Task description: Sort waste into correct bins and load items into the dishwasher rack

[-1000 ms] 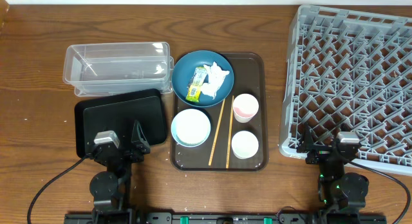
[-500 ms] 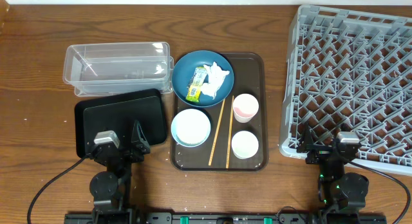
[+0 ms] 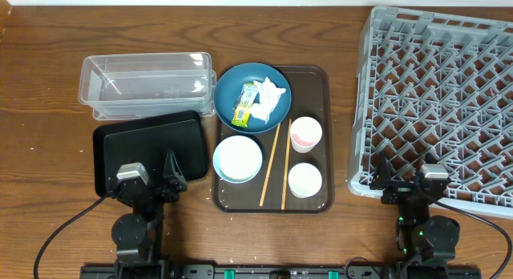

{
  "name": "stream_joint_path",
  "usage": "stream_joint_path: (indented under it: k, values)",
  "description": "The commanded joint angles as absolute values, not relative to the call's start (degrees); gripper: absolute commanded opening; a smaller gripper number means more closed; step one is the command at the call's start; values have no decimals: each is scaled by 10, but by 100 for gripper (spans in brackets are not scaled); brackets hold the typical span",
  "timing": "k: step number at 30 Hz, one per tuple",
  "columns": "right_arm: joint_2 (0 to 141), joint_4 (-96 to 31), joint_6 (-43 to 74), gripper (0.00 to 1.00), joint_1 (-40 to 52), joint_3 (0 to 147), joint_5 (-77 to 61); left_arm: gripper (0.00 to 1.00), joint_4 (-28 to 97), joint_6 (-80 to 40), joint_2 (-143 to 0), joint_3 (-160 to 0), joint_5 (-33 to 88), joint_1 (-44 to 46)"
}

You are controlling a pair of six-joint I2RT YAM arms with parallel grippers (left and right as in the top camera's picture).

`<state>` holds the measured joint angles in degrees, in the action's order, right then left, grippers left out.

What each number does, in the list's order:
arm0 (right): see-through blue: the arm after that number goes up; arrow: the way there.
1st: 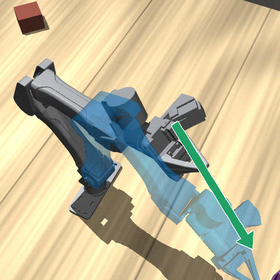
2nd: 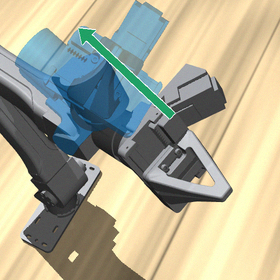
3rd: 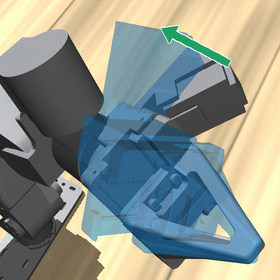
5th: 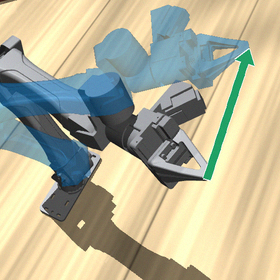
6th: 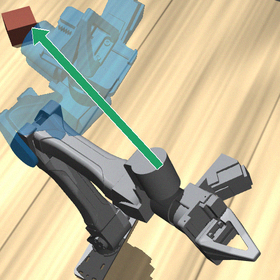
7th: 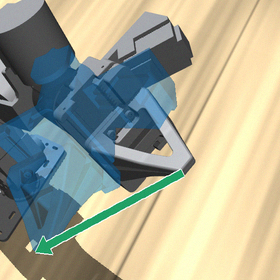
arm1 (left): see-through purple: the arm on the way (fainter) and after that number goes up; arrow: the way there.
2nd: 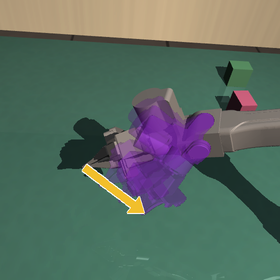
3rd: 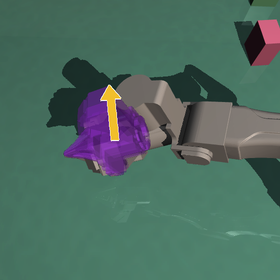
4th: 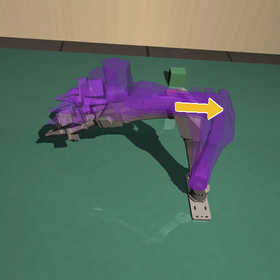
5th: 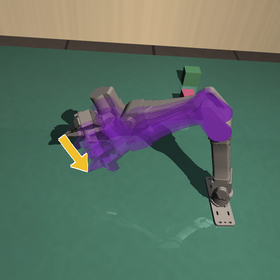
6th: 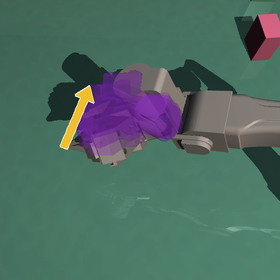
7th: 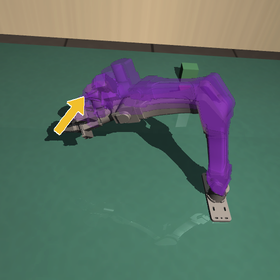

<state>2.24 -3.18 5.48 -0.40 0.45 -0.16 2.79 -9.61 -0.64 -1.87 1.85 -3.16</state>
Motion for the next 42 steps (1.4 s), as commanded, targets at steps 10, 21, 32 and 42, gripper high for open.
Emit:
stream_joint_path:
  k: [10,21,32,42]
  values:
    - [197,-58,55,99,3,196,52,92,119,-112,-249,-232,48,-31]
    - [524,-313,33,99,3,502,49,92,518,-112,-598,-601,82,-31]
    - [608,-362,33,99,3,563,41,91,421,-99,-699,-649,135,-2]
    - [608,-353,33,99,3,563,41,91,278,-17,-882,-741,100,140]
